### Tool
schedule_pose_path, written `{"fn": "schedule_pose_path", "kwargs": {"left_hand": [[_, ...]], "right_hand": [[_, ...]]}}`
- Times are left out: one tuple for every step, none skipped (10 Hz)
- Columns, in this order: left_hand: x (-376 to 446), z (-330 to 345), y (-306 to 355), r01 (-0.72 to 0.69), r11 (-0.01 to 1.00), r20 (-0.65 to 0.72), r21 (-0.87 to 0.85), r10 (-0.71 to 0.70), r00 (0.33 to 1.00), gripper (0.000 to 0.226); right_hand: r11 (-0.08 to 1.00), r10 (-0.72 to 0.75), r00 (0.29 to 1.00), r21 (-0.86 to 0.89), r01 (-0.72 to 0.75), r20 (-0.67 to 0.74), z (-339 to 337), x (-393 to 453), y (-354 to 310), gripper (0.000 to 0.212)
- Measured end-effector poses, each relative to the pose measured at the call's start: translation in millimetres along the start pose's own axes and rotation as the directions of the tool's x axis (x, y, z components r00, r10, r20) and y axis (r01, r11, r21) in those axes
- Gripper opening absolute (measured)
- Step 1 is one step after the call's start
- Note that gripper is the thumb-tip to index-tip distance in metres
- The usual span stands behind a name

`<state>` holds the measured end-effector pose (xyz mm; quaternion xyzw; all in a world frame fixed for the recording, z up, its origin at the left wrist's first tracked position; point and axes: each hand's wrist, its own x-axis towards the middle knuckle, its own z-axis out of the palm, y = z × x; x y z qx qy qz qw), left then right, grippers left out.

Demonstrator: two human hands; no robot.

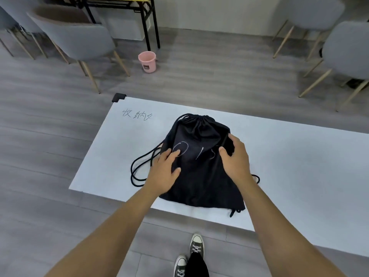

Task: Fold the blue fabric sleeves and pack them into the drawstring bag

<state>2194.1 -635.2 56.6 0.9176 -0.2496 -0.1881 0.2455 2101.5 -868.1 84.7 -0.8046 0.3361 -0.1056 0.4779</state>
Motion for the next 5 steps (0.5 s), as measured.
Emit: {"fn": "schedule_pose_path", "kwargs": {"left_hand": [[-7, 26, -9, 0.072, 0.985, 0.158, 0.155, -0.097, 0.983, 0.067], [1, 26, -3, 0.082, 0.972, 0.176, 0.219, -0.122, 0.977, 0.067], [5, 13, 10, 0.050, 0.968, 0.099, 0.247, -0.077, 0.992, 0.062], [1, -4, 25, -0.001, 0.973, 0.007, 0.232, -0.001, 1.000, 0.058], [-12, -36, 49, -0.115, 0.958, -0.116, 0.263, 0.149, 0.982, 0.054]], "right_hand": [[0.977, 0.020, 0.996, -0.214, 0.000, 0.092, 8, 3, 18, 0.062], [0.953, 0.054, 0.994, -0.301, -0.023, 0.095, 7, 7, 25, 0.064], [0.946, -0.004, 0.998, -0.322, 0.025, 0.065, 3, 7, 24, 0.063], [0.941, -0.090, 0.995, -0.323, 0.100, 0.046, 0, 1, 8, 0.061], [0.930, -0.248, 0.969, -0.276, 0.242, 0.011, -9, -20, -33, 0.058]]}}
